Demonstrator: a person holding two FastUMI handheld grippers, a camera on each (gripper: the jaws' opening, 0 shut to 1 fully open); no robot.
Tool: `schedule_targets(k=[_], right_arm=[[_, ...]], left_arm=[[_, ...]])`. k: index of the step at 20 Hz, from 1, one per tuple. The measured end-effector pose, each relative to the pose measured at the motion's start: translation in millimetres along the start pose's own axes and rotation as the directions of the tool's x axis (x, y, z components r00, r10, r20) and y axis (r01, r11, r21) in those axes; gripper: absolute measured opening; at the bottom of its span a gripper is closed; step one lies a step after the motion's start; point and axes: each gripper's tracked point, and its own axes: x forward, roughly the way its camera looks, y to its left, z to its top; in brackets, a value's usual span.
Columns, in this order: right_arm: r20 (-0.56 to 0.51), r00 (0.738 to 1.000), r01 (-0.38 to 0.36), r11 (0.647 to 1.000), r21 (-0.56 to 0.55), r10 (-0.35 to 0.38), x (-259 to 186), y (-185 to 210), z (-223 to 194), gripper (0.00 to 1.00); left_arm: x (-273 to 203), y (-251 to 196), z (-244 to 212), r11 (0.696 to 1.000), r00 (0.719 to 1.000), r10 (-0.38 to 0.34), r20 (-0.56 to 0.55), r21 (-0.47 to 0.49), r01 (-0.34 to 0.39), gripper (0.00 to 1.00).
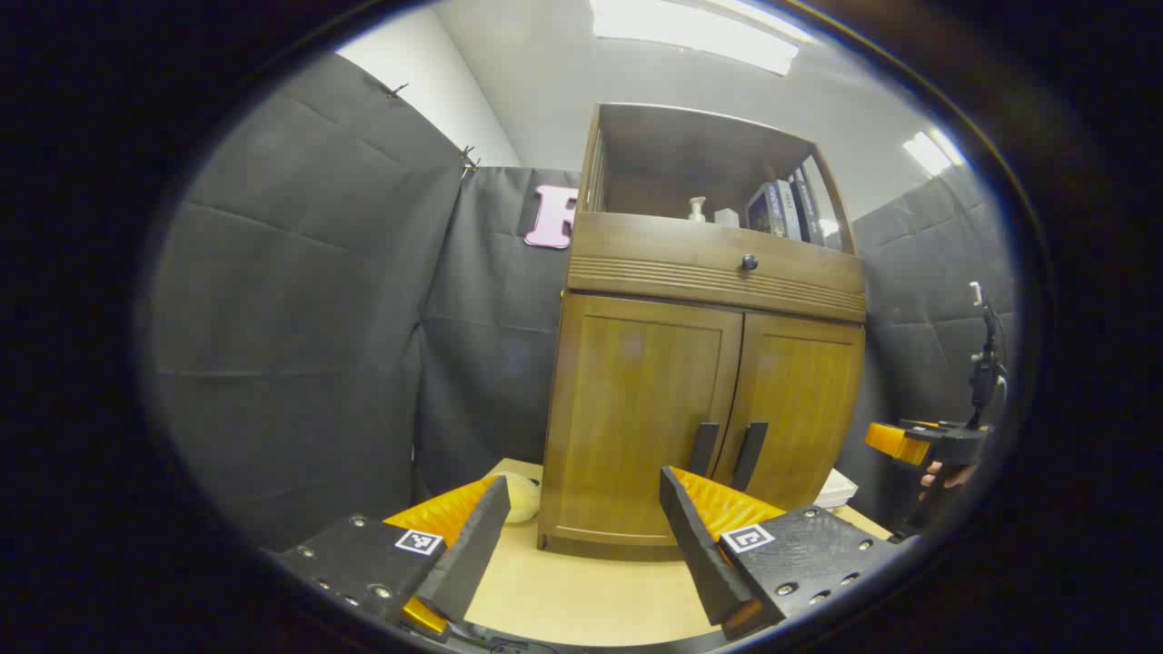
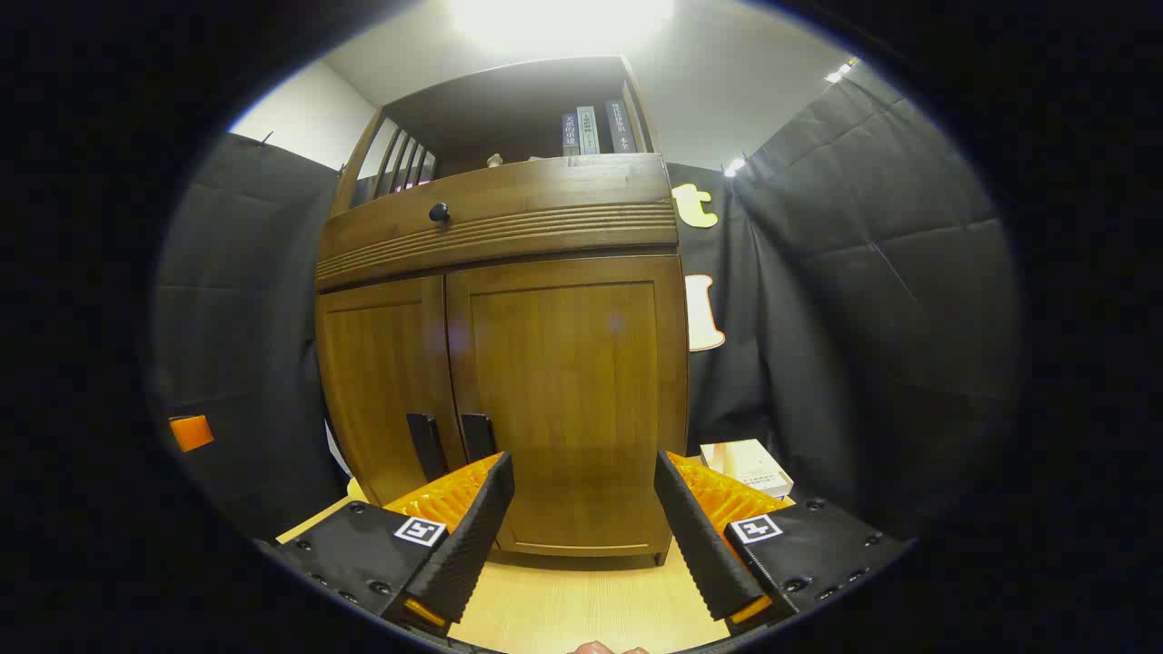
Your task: Open the right door of the double-door shoe cabinet with the right hand, and open the left door with the left hand.
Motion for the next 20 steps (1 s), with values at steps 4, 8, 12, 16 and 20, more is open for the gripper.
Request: schedule_targets(k=[4,8,12,16,20], right_arm=[[-0.012,1.0,-0.011,1.0,0.012,0.011,4.4,9.5,-0.4,0.98],[-0.04,0.999,-0.033,0.999,0.017,0.034,7.2,18.6,-8.4,0.98],[-0.055,0.997,-0.051,0.999,0.009,0.051,12.3,27.5,-14.7,0.98],[-0.05,0.996,-0.068,0.998,0.01,0.068,11.7,36.4,-16.9,0.98],[-0.082,0.992,-0.098,0.995,0.02,0.099,22.5,57.6,-17.4,0.98]], left_arm=[[-4.5,13.3,-3.3,1.0,1.0,0.025,-0.018,0.012,-0.025,0.96],[-7.1,21.0,0.6,0.999,0.999,0.035,-0.016,0.018,-0.035,0.96],[-4.9,25.8,-4.6,0.999,0.999,0.043,-0.02,0.024,-0.042,0.96],[-4.9,34.0,-26.4,0.998,0.996,0.059,-0.066,-0.008,-0.06,0.96],[-10.6,36.4,-27.9,0.996,0.993,0.074,-0.089,-0.036,-0.078,0.96]])
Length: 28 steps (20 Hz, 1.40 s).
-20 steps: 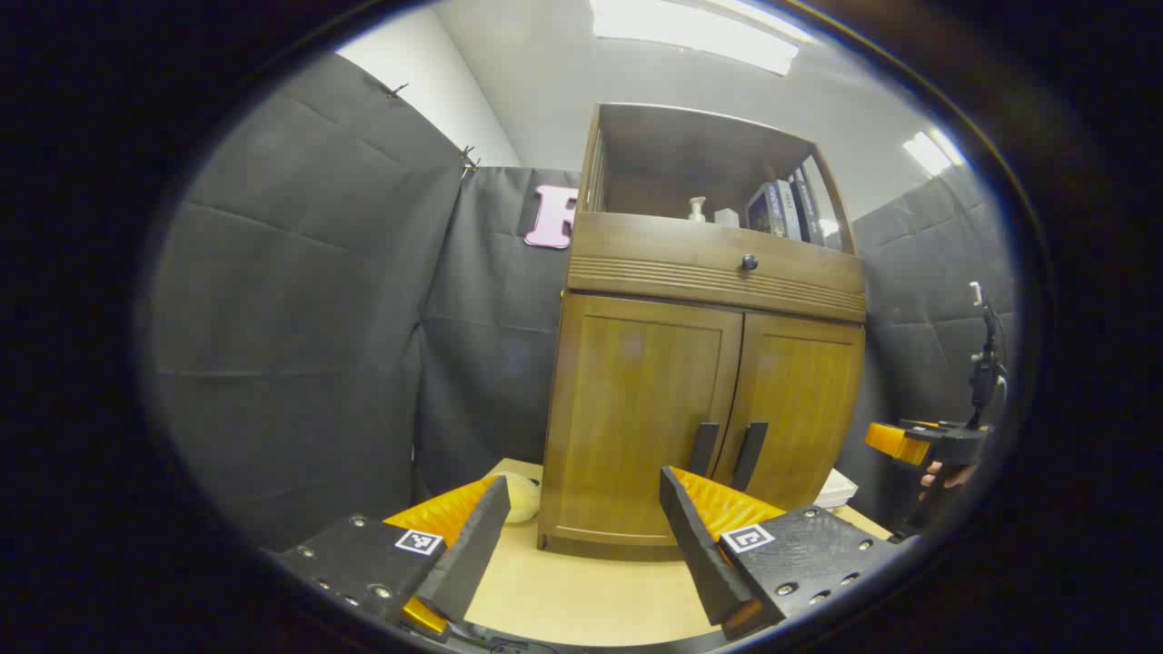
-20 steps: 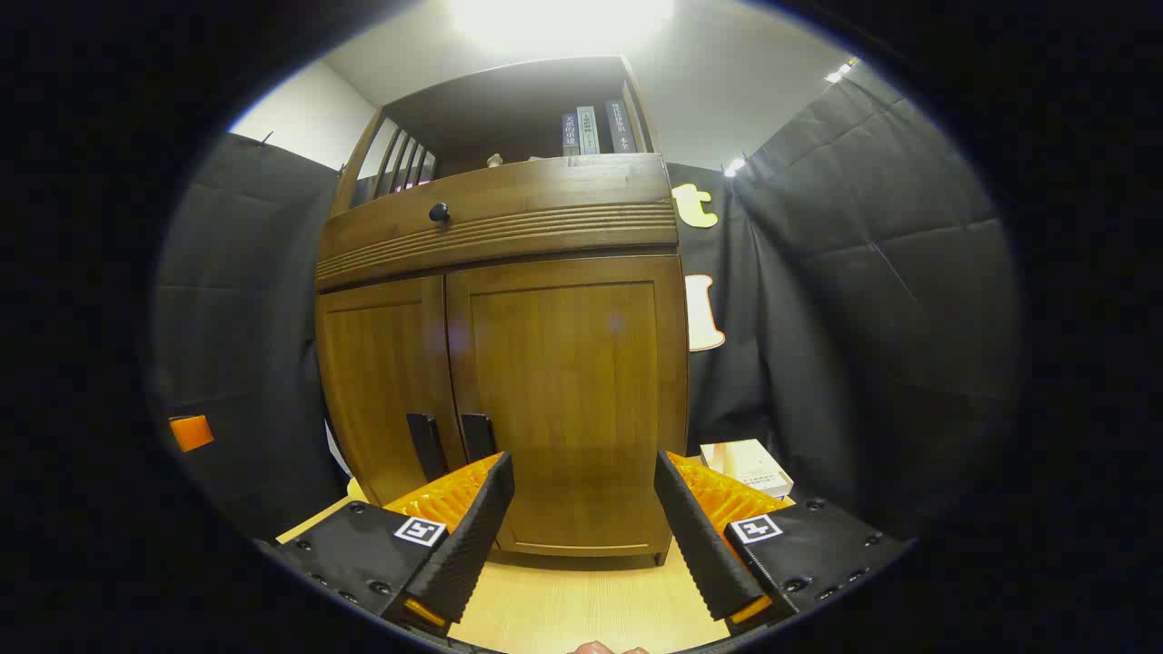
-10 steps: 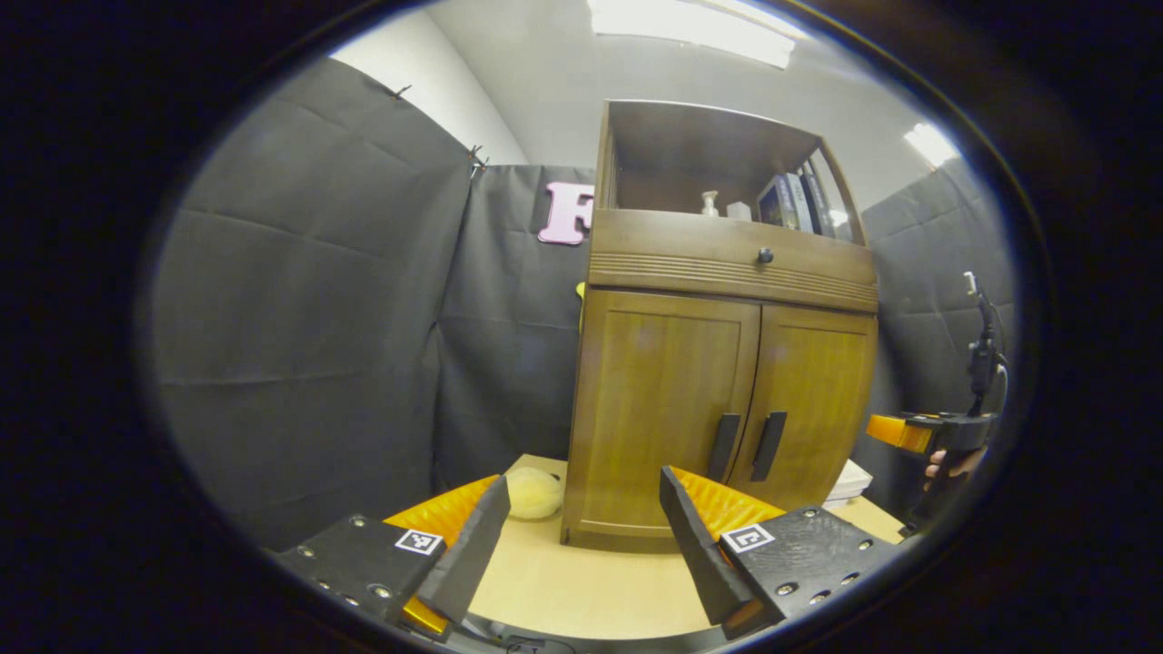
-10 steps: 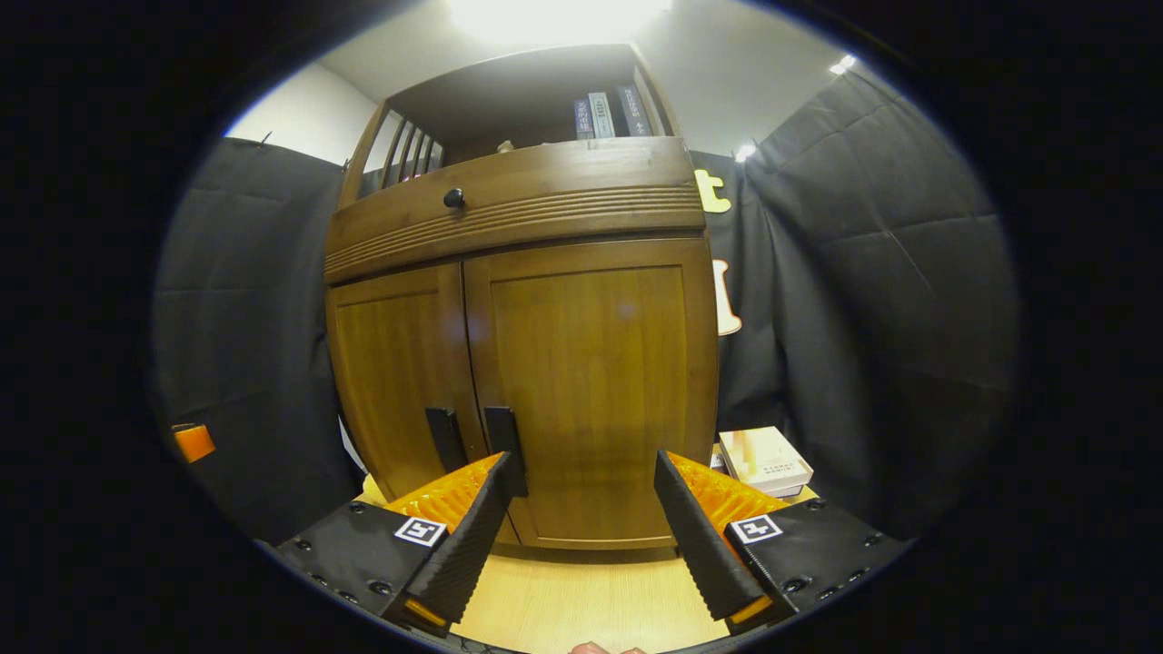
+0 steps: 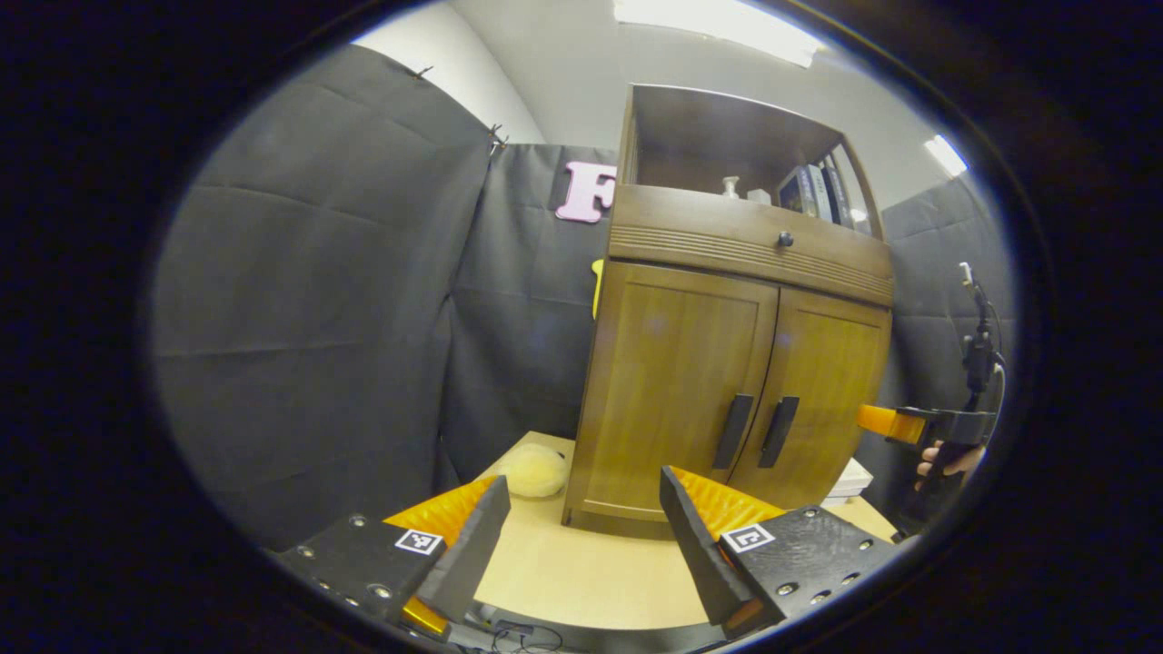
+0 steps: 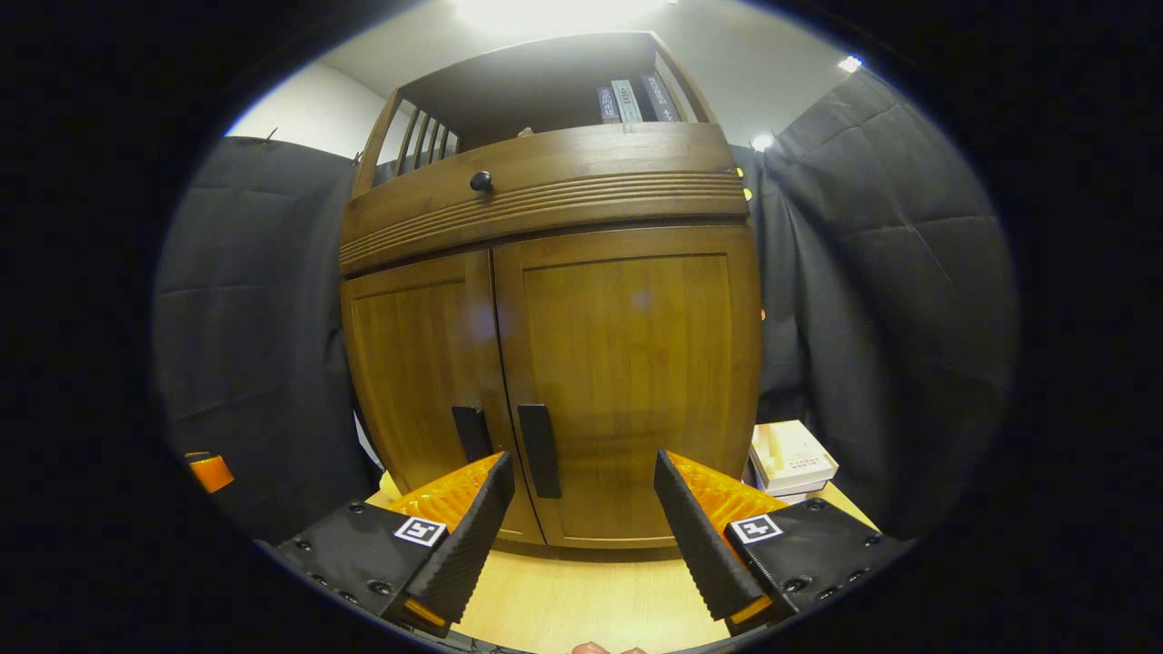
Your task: Open the right door of the double-door shoe cabinet with the right hand, and open the left door with the left hand.
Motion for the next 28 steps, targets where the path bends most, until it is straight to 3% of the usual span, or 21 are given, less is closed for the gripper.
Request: schedule_targets(k=[5,7,9,13,14,19,23,24,28], right_arm=[[-0.011,0.999,-0.033,0.999,0.005,0.033,29.2,19.4,4.3,0.98],[0.008,0.998,-0.055,0.998,0.021,0.055,41.6,27.3,13.9,0.93],[0.016,0.998,-0.063,0.998,0.017,0.063,53.5,30.2,15.8,0.98],[-0.018,0.997,-0.081,0.997,0.013,0.081,83.1,36.5,-3.0,0.98],[-0.025,0.996,-0.08,0.997,0.008,0.081,90.1,36.5,-7.4,0.92],[-0.057,0.997,-0.057,0.998,-0.003,0.057,122.5,28.4,-24.6,1.0],[-0.091,0.994,-0.056,0.998,-0.001,0.056,141.1,26.7,-39.3,0.98],[-0.1,0.993,-0.063,0.998,0.001,0.063,145.2,28.1,-41.6,0.9],[-0.116,0.989,-0.096,0.995,0.013,0.097,156.7,38.2,-50.7,0.87]], left_arm=[[2.1,7.1,1.6,0.999,0.999,0.04,-0.009,0.01,-0.04,0.96],[8.9,6.0,1.6,0.999,0.998,0.054,-0.016,-0.007,-0.054,0.96],[17.9,4.0,-1.9,0.998,0.998,0.06,-0.026,-0.017,-0.06,0.96],[38.9,-8.7,2.8,0.998,0.997,0.067,-0.027,0.012,-0.067,0.96],[43.9,-11.8,3.2,0.997,0.997,0.071,-0.027,0.013,-0.071,0.96],[52.1,-28.7,5.7,0.996,0.996,0.086,-0.026,0.03,-0.085,0.96],[55.9,-41.4,5.3,0.991,0.992,0.118,-0.05,0.073,-0.115,0.96],[55.0,-43.9,4.9,0.989,0.99,0.13,-0.055,0.081,-0.125,0.96],[49.4,-49.5,-3.2,0.981,0.981,0.177,-0.084,0.098,-0.169,0.96]])
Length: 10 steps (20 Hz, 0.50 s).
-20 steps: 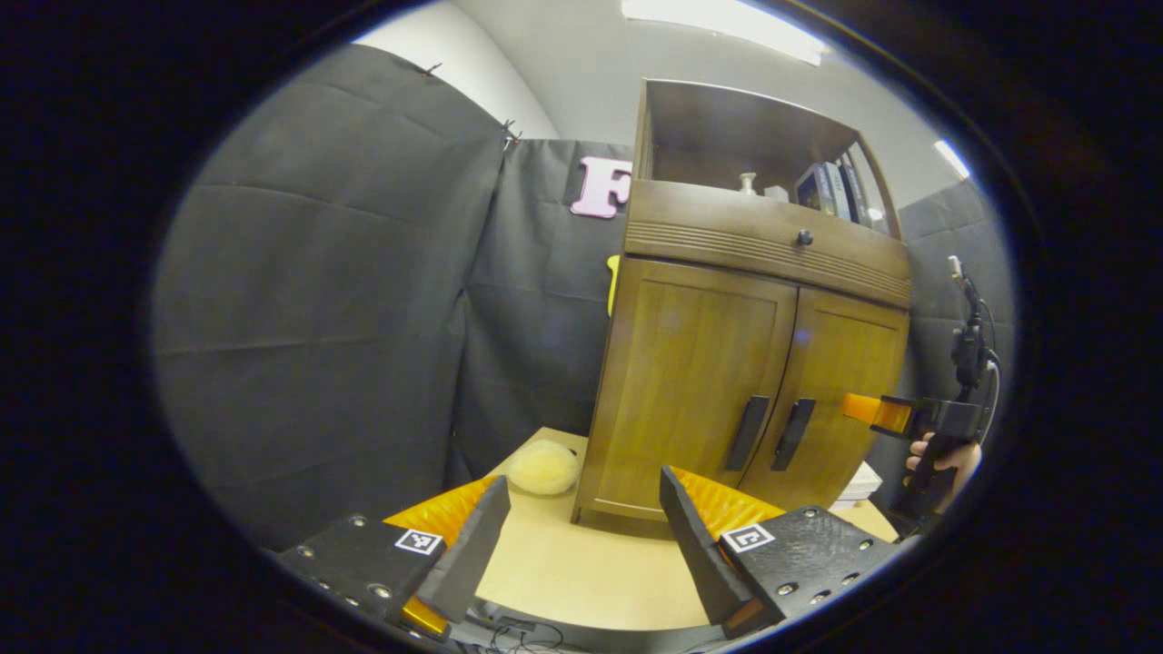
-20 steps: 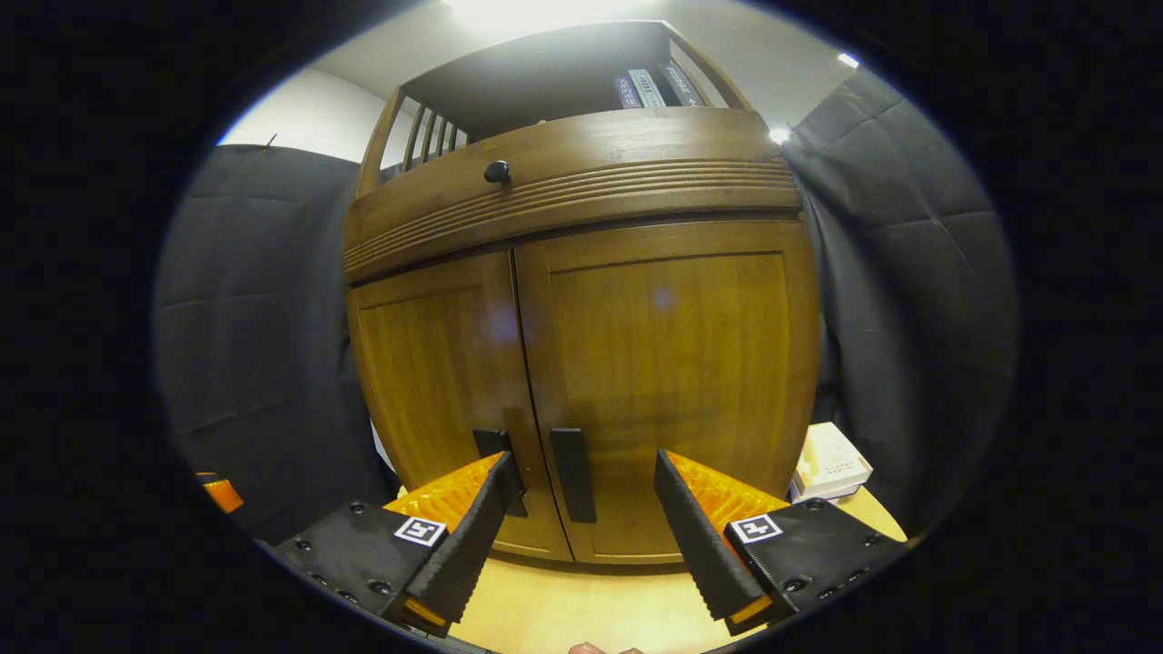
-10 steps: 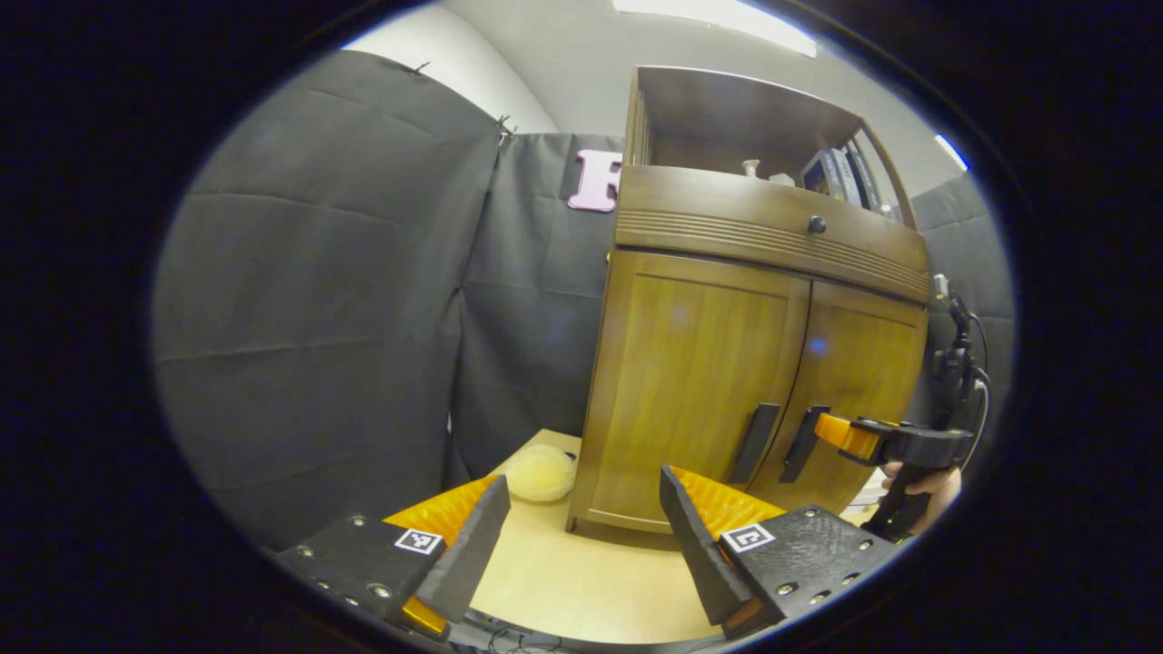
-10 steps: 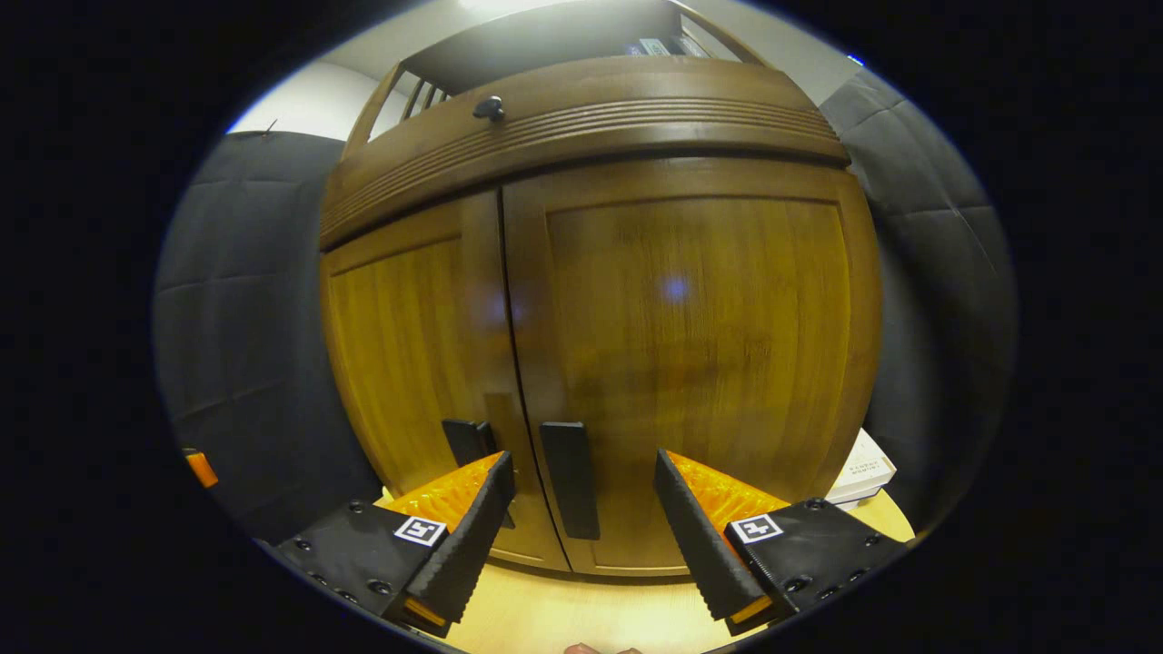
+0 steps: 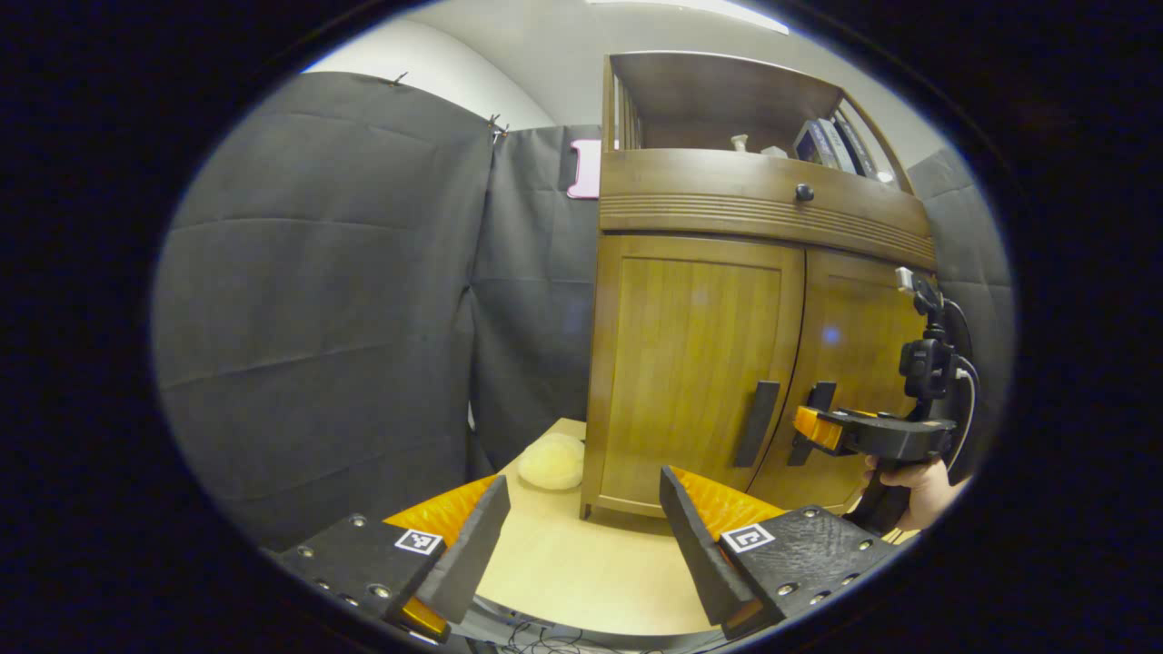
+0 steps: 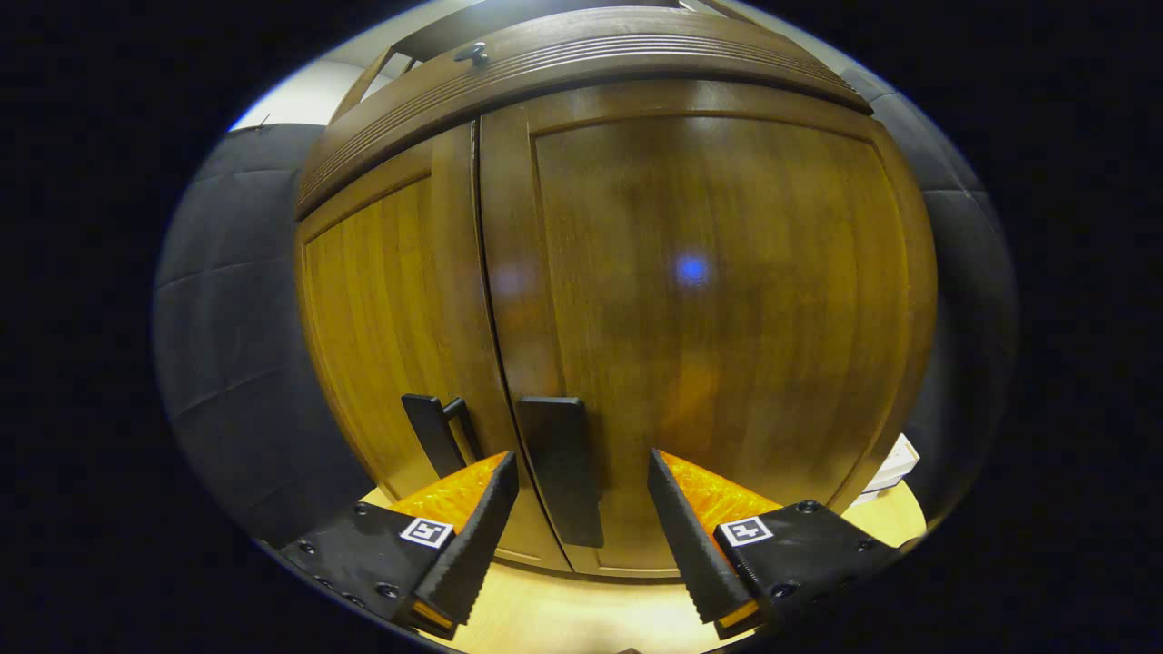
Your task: Open the right door of the double-door shoe cabinet with the right hand, and open the left door with the left hand.
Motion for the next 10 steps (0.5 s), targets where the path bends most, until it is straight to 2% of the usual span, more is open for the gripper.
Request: schedule_targets(k=[1,8,9,10], right_arm=[[0.0,1.0,-0.004,1.0,-0.004,0.004,0.7,1.5,0.8,0.84],[-0.033,0.999,0.002,0.999,0.032,-0.001,17.9,4.7,-3.0,0.37],[-0.04,0.999,0.001,1.0,0.03,0.001,17.4,4.8,-3.0,0.36],[-0.044,0.999,-0.005,1.0,0.026,0.006,15.7,5.8,-3.0,0.31]], left_arm=[[-3.4,-2.9,-3.3,1.0,1.0,0.011,-0.01,0.002,-0.011,0.96],[-38.6,-15.6,-28.7,0.999,0.996,0.048,-0.073,-0.002,-0.048,0.96],[-40.9,-18.6,-31.1,0.999,0.996,0.044,-0.076,-0.006,-0.045,0.96],[-41.7,-19.7,-30.5,0.999,0.996,0.042,-0.075,-0.007,-0.042,0.96]])
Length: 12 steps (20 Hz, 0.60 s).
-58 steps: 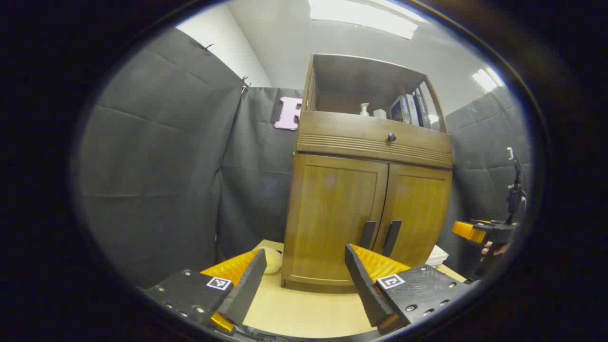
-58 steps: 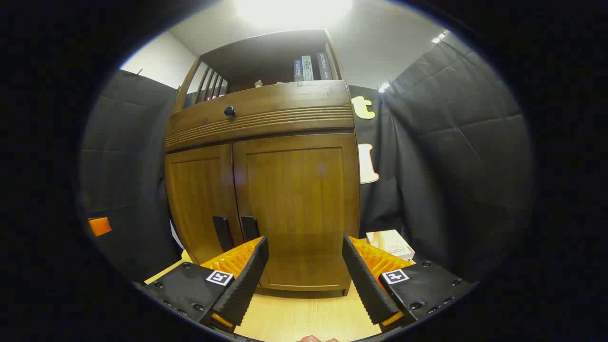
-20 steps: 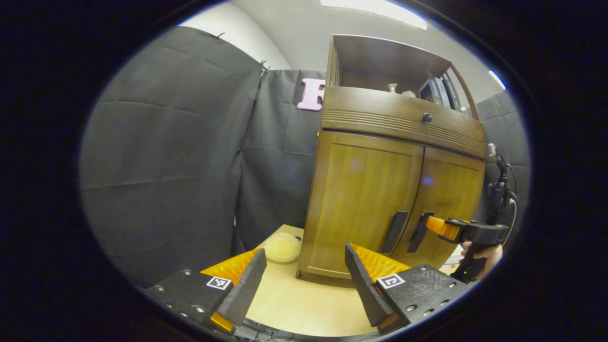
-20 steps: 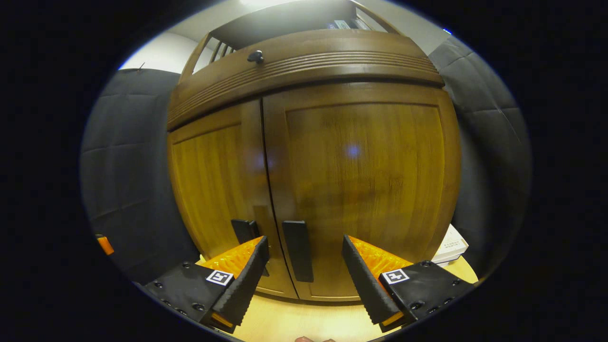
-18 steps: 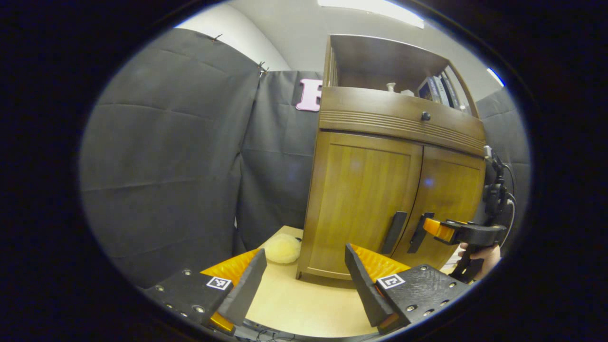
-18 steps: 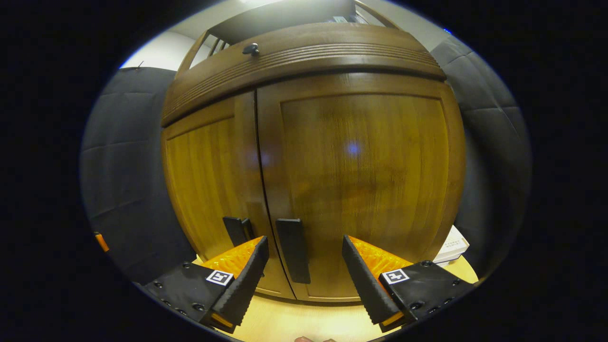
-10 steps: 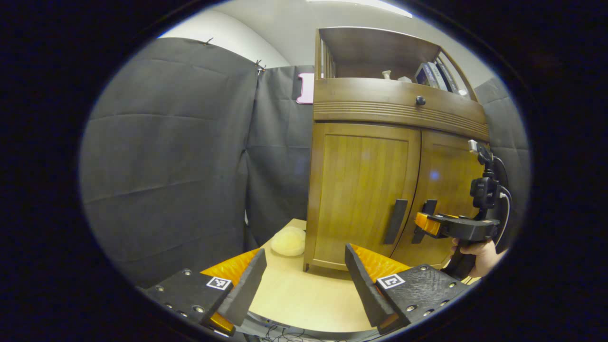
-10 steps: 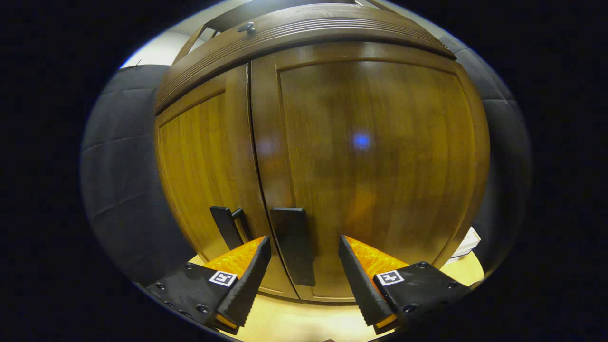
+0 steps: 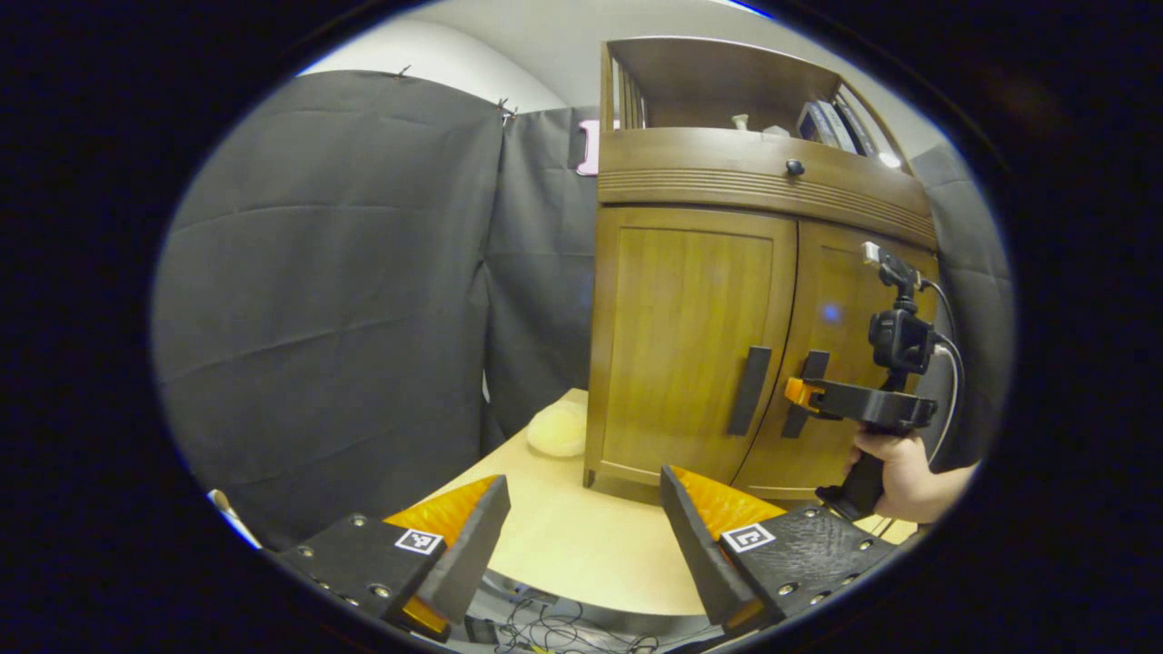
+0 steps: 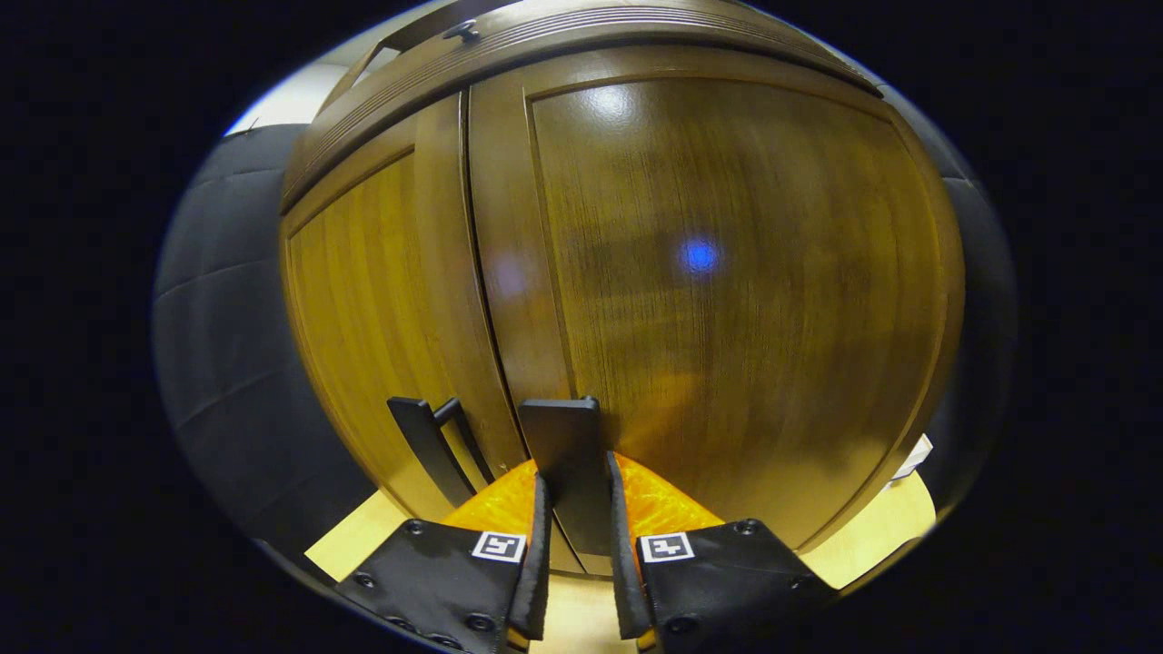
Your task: Open the right door of the double-door shoe cabinet with the right hand, and open the left door with the left hand.
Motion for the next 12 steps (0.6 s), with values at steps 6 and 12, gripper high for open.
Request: schedule_targets(k=[6,12], right_arm=[[-0.011,0.999,-0.044,0.999,-0.028,0.044,5.9,-1.0,-3.4,0.2],[-0.018,0.999,-0.048,0.997,-0.068,0.047,-20.0,3.1,-9.0,0.12]], left_arm=[[7.3,-10.3,20.0,0.998,0.996,-0.063,0.059,0.02,0.062,0.96],[13.5,-15.4,22.4,0.982,0.978,-0.191,0.08,0.011,0.191,0.96]])
